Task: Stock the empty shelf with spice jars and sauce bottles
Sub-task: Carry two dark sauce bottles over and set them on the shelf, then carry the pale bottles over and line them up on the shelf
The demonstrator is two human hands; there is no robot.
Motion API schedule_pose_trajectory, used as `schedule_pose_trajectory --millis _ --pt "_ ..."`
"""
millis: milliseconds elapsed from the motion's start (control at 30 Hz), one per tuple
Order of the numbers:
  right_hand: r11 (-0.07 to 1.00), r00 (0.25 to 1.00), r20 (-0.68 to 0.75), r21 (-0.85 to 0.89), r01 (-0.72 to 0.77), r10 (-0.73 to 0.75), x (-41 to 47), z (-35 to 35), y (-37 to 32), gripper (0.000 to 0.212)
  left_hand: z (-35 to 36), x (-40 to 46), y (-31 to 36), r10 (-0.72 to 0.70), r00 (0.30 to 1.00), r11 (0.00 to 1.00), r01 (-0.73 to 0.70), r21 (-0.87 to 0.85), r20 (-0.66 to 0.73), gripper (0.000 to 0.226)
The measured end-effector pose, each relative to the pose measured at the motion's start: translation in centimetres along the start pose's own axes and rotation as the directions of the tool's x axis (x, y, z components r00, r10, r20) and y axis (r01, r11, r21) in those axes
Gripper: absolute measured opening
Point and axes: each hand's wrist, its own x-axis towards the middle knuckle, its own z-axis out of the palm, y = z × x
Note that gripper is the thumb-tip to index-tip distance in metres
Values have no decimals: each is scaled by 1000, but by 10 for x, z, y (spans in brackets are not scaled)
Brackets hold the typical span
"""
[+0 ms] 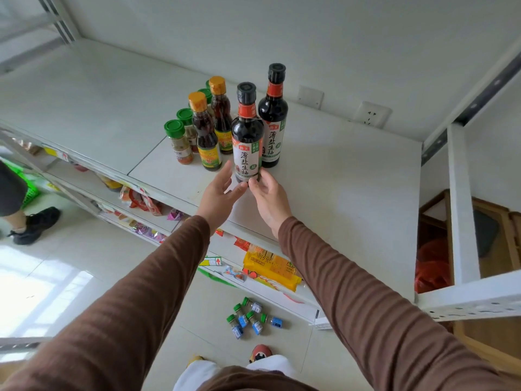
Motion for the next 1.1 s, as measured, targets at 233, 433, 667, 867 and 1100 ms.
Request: schedule_pose_trajectory --millis 233,433,667,867,1100 --pt "950 993 -41 -299 91 -108 -61 21 -10 45 -33 -56 -20 61 994 970 -39 240 -86 65" --pt "809 968 66 -537 239 -242 -133 78 -18 45 -99 -137 -30 152 983 908 -98 408 -101 60" --pt "654 926 202 -659 370 -320 -243 176 -21 48 -194 -268 -58 181 977 800 -78 595 -115 52" --pt "622 886 343 -631 463 -312 -331 255 -27 48 -262 -380 -86 174 963 737 10 675 -204 53" --pt "546 789 532 -580 604 -307 -405 327 -19 49 -314 -488 -118 77 909 709 238 664 -409 53"
